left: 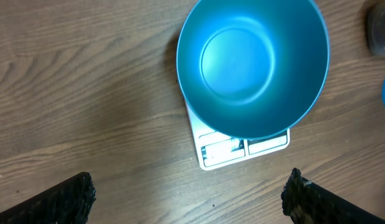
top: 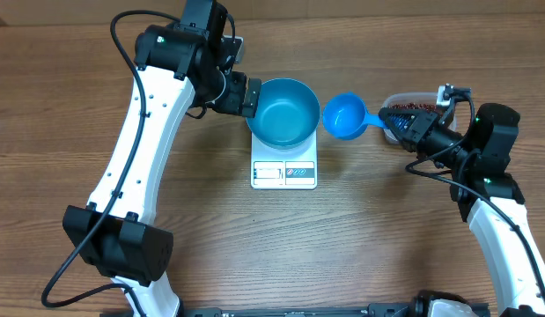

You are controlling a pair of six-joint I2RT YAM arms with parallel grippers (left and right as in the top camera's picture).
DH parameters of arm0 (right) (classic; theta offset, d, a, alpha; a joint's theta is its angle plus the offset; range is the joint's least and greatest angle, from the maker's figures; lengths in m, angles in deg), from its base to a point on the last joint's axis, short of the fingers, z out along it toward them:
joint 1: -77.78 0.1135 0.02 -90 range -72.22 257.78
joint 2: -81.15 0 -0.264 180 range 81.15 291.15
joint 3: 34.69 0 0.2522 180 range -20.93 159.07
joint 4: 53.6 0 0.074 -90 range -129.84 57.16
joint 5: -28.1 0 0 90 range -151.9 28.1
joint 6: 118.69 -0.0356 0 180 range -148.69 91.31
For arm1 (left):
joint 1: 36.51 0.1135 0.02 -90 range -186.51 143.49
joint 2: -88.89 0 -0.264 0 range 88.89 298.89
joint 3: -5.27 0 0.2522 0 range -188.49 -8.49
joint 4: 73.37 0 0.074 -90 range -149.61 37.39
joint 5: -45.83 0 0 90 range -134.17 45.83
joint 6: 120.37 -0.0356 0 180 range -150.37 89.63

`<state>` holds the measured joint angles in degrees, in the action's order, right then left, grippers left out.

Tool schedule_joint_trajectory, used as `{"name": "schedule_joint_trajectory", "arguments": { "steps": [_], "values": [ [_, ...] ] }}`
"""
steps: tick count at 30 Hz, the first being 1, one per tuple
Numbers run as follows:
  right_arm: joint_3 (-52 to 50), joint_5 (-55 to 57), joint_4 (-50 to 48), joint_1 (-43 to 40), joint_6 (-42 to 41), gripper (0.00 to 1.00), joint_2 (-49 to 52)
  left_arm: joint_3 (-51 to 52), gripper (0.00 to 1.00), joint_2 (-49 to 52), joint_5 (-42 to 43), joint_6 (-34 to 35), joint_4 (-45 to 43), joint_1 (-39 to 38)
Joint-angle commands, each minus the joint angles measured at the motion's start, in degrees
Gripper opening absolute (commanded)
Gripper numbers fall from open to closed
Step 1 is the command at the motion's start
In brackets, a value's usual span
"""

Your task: Scoop item into bowl and weigh 150g on scale

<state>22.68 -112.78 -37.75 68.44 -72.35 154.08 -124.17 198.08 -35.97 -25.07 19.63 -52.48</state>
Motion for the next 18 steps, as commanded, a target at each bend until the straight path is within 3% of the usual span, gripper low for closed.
{"name": "schedule_joint_trajectory", "arguments": {
  "steps": [1, 6, 11, 15, 18],
  "values": [
    [1.1, -0.7, 0.9, -1.4, 0.7, 0.04, -0.2, 0.9, 0.99, -1.3, 0.8, -2.6, 0.2, 0.3],
    [1.1, -1.7, 3.4, -3.3, 2.8, 0.04, -0.2, 3.6, 1.0, -4.3, 0.7, -2.8, -1.4, 1.2],
    [1.1, -2.0, 3.8, -3.7, 3.3, 0.04, -0.2, 12.7, 1.0, -12.0, 2.9, -3.0, -7.9, 2.9],
    [1.1, -2.0, 3.7, -3.7, 3.3, 0.04, -0.2, 23.7, 1.0, -19.9, 7.9, -5.1, -15.6, 2.9],
    [1.1, -2.0, 3.4, -3.7, 3.3, 0.04, -0.2, 32.2, 0.99, -25.0, 16.0, -10.8, -21.9, 2.1]
  ]
}}
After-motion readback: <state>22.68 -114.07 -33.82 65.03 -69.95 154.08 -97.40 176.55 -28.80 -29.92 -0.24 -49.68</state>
